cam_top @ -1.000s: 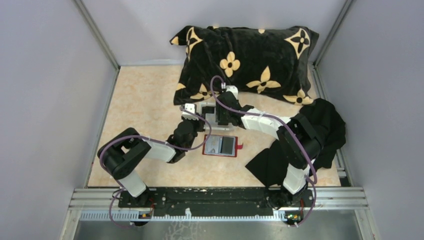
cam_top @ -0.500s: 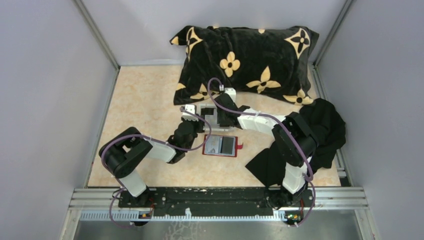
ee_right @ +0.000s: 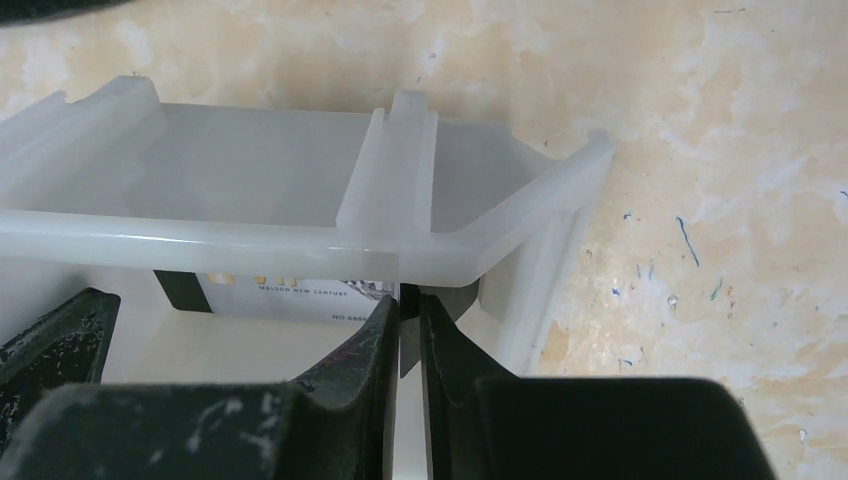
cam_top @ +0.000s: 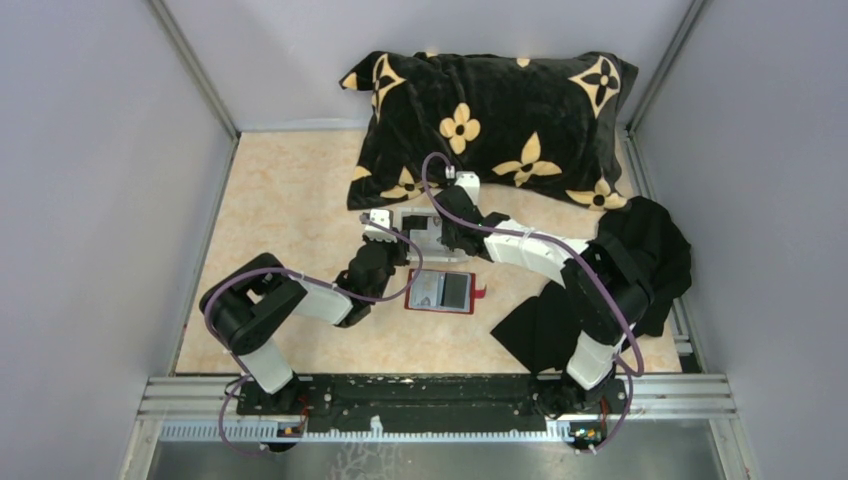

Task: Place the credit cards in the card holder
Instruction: Pick up the credit card from the storage box.

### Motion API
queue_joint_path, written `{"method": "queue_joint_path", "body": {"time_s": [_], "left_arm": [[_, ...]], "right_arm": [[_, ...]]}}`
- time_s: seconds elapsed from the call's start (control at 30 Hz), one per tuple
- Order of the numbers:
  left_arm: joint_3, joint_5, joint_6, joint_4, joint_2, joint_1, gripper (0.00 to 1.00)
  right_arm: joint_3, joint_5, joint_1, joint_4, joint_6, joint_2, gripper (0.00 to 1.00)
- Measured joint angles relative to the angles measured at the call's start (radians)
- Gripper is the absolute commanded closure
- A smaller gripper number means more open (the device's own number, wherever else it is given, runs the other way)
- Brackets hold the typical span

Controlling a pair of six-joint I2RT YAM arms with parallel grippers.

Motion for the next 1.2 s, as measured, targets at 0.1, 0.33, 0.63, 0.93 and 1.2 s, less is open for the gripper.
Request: {"method": "queue_joint_path", "body": {"time_s": [0.1, 0.33, 0.63, 0.93, 1.2], "left_arm": [[0.0, 0.0, 0.0, 0.002, 0.002, 0.0, 1.0], [0.0, -0.003, 0.0, 0.003, 0.004, 0.0, 1.0], [0.005, 0.005, 0.0, 0.003, 0.013, 0.0, 1.0], [0.024, 0.008, -0.001, -0.013, 0.021, -0.001, 1.0], [0.061, -0.003, -0.026, -0.079, 0.021, -0.001, 1.0]], "right_arm": [[-0.004, 0.002, -0.002, -0.003, 0.0, -0.007, 0.94], [-0.034, 0.024, -0.011, -0.016, -0.001, -0.044, 1.0], [-0.055, 0.024, -0.027, -0.047, -0.005, -0.068, 1.0], [-0.055, 0.018, -0.035, -0.055, -0.019, -0.08, 1.0], [-0.055, 0.004, -0.039, -0.07, -0.027, -0.129, 1.0]]}}
